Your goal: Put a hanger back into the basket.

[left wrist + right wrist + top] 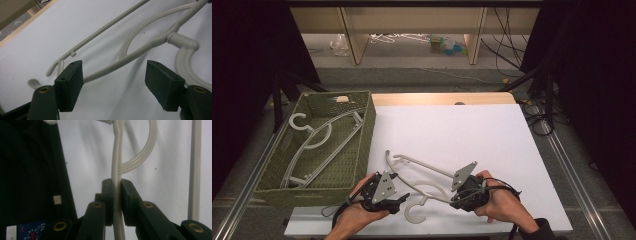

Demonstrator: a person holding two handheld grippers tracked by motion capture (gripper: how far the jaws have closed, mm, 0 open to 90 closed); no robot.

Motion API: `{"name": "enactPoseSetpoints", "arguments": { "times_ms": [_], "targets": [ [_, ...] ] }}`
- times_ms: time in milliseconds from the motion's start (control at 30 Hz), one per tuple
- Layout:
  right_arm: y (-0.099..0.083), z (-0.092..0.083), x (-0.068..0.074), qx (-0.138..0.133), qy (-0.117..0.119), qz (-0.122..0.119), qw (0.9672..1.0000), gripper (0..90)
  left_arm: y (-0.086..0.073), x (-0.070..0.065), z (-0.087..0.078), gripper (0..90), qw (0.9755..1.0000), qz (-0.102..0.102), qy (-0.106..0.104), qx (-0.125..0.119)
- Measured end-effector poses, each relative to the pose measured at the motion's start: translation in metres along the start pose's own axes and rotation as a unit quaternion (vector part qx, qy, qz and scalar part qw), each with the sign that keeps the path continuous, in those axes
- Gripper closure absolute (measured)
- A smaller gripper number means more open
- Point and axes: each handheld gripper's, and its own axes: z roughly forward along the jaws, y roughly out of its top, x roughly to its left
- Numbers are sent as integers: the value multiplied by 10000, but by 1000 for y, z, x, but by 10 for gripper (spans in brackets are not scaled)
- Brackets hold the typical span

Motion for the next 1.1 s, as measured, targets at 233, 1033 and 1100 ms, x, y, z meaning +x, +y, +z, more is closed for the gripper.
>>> {"name": "enactPoseSetpoints", "arguments": {
  "times_ms": [233,1033,1100],
  "targets": [
    [3,0,7,40,65,-169,9998,824,2,-3,13,307,9986,477,-204,43],
    [-3,-10,0,-180,260,-481,9983,819,22,-14,14,692,9778,1894,-899,50],
    [-4,-12,-2,-244,249,-468,9983,813,26,-13,12,698,9768,1973,-827,3]
  ]
}}
